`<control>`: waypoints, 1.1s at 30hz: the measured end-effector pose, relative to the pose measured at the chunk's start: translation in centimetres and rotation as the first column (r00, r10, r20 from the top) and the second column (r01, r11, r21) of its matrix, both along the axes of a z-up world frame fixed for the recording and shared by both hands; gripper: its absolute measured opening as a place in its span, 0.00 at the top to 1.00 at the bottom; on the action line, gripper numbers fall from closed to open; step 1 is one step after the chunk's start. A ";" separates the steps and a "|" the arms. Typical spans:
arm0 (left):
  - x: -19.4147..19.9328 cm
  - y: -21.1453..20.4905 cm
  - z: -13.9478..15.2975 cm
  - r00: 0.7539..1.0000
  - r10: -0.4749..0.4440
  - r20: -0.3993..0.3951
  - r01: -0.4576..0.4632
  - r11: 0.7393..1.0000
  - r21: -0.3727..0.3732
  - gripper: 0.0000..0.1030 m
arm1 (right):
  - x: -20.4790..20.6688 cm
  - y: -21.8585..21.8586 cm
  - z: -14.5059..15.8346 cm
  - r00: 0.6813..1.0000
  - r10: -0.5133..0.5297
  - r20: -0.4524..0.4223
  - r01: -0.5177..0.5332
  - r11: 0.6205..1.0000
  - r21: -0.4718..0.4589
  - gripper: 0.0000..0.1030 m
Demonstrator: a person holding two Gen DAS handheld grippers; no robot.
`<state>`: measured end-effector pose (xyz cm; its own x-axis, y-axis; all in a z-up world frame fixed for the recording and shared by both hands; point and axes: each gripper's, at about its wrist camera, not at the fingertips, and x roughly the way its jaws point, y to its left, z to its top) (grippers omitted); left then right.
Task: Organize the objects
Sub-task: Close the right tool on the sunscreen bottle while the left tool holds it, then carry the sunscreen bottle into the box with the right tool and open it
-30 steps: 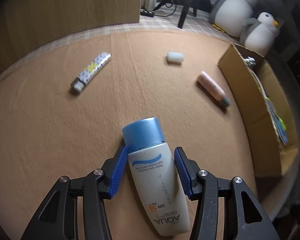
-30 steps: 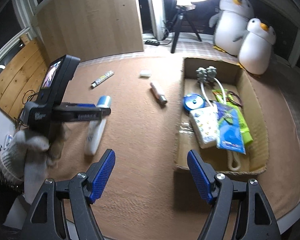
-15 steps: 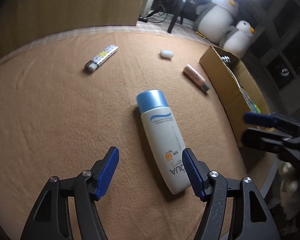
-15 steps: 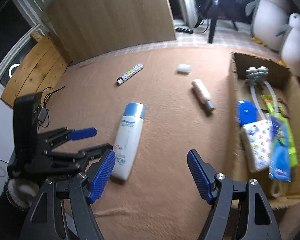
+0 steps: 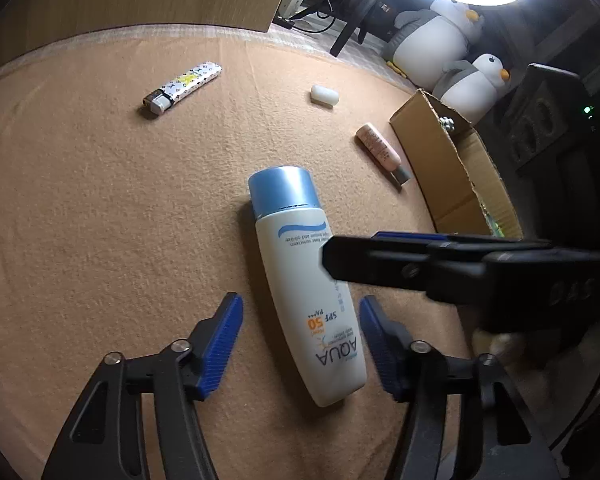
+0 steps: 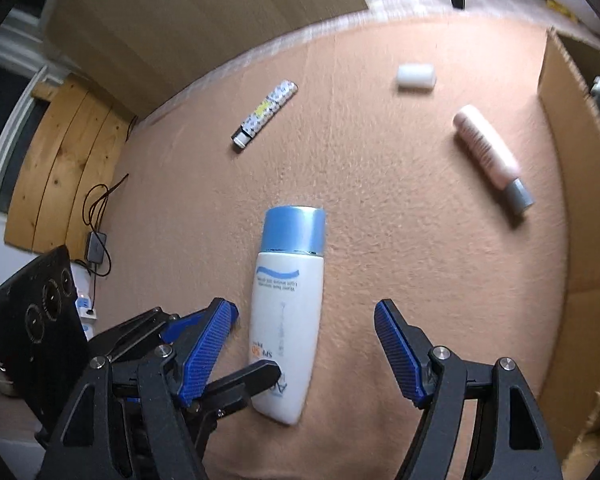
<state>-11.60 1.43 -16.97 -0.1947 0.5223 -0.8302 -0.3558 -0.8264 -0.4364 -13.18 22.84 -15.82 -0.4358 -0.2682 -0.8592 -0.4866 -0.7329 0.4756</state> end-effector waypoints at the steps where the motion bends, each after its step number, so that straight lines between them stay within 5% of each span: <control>1: -0.1 0.0 -0.1 1.000 0.002 0.006 -0.002 1.000 0.004 0.46 | -0.1 -0.1 -0.2 1.000 0.006 0.005 -0.006 1.000 0.001 0.32; 5: -0.3 0.0 -0.6 1.000 -0.004 0.027 0.004 1.000 0.022 0.56 | -0.6 -0.5 -0.9 0.999 0.032 0.021 -0.032 0.999 -0.021 0.49; 12: -0.2 0.4 -0.6 1.000 -0.012 0.022 0.012 1.000 0.019 0.60 | -1.1 -1.1 -1.4 0.998 0.068 0.018 -0.067 0.997 -0.045 0.63; 33: 0.1 3.7 3.4 0.996 -0.047 -0.075 0.047 0.999 -0.010 0.60 | 1.6 0.5 2.8 0.998 0.003 -0.057 -0.002 1.000 0.022 0.63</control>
